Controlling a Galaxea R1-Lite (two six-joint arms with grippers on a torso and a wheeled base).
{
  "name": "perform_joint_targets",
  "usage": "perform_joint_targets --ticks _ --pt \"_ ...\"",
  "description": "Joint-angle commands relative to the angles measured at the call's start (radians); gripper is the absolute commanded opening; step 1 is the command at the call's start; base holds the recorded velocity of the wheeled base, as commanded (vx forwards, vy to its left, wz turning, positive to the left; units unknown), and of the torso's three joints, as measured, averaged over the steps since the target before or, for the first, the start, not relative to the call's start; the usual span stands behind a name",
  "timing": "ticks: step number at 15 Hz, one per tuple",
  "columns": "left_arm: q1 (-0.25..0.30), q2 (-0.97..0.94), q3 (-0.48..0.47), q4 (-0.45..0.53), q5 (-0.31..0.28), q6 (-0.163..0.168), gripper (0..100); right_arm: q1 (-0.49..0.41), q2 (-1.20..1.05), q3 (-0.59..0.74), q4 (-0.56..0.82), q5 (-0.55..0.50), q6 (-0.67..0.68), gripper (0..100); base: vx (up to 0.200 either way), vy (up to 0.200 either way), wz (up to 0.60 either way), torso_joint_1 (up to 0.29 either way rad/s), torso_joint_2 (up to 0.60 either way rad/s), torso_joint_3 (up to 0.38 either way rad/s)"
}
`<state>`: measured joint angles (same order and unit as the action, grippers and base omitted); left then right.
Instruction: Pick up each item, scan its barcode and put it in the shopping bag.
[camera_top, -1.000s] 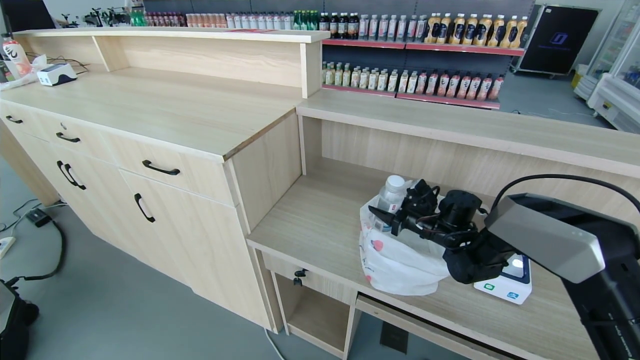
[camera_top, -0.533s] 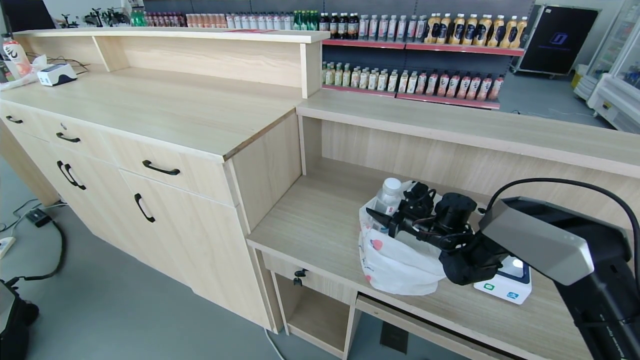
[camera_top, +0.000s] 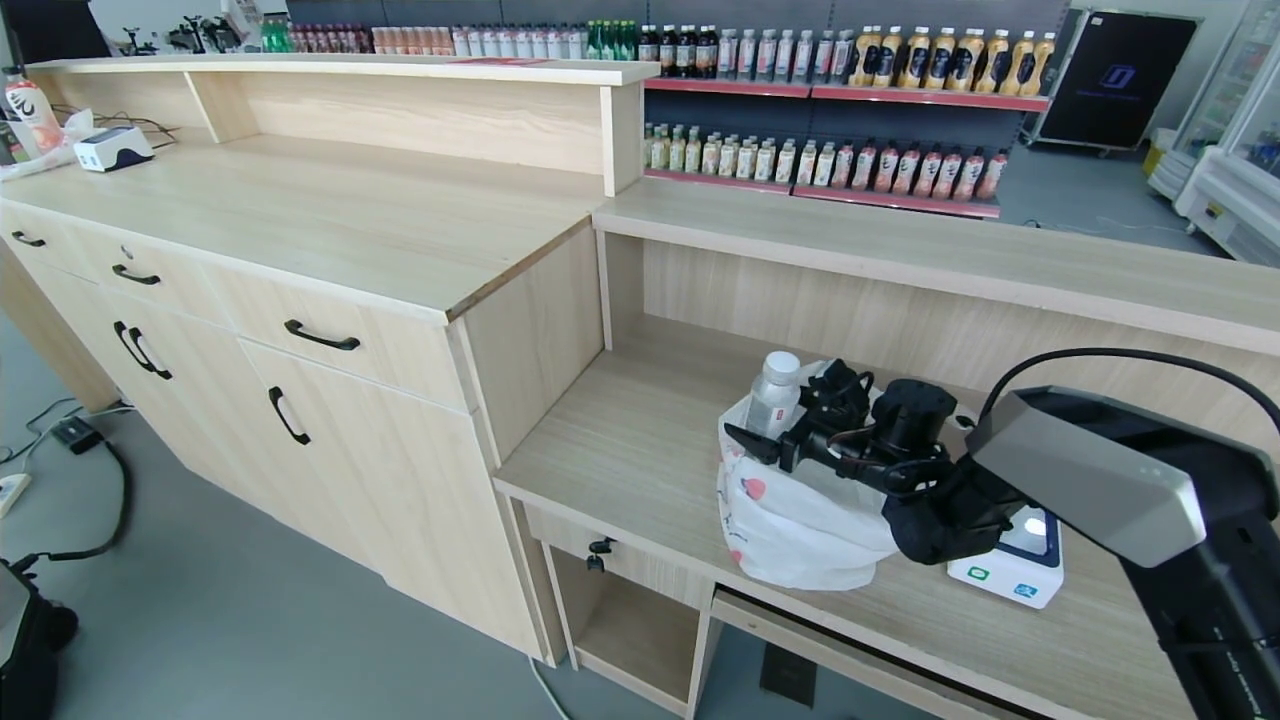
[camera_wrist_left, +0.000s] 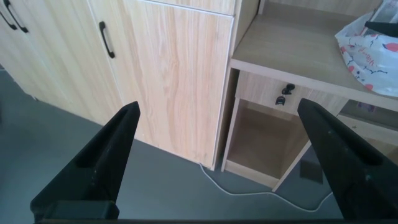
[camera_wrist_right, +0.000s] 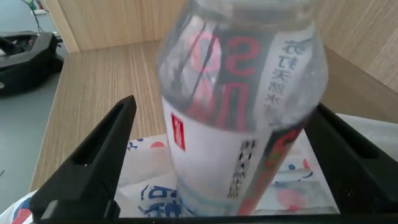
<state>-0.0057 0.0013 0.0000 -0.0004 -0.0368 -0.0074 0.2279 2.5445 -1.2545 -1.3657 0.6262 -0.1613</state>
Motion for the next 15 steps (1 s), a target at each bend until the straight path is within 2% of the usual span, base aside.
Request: perform_joint_targets --ticks 1,4,8,11,13,15 --pt "0.000 0.000 0.000 -0.001 0.000 0.000 100 -0.001 -0.069 0.017 0.007 0.003 0.006 100 0.000 0.000 0.00 0.000 0.00 0.000" --pt "0.000 0.000 0.000 -0.001 0.000 0.000 100 -0.001 -0.159 0.078 0.039 0.004 0.011 100 0.000 0.000 0.00 0.000 0.00 0.000" --pt "0.000 0.000 0.000 -0.001 0.000 0.000 100 -0.010 -0.415 0.251 0.060 0.001 0.009 100 0.000 0.000 0.00 0.000 0.00 0.000" --pt "0.000 0.000 0.000 -0.001 0.000 0.000 100 -0.048 -0.616 0.371 0.099 0.000 -0.021 100 0.000 0.000 0.00 0.000 0.00 0.000" --pt "0.000 0.000 0.000 -0.001 0.000 0.000 100 -0.082 -0.797 0.466 0.217 -0.037 -0.113 100 0.000 0.000 0.00 0.000 0.00 0.000" --pt "0.000 0.000 0.000 0.000 0.000 0.000 100 -0.110 -0.900 0.500 0.264 -0.056 -0.178 100 0.000 0.000 0.00 0.000 0.00 0.000"
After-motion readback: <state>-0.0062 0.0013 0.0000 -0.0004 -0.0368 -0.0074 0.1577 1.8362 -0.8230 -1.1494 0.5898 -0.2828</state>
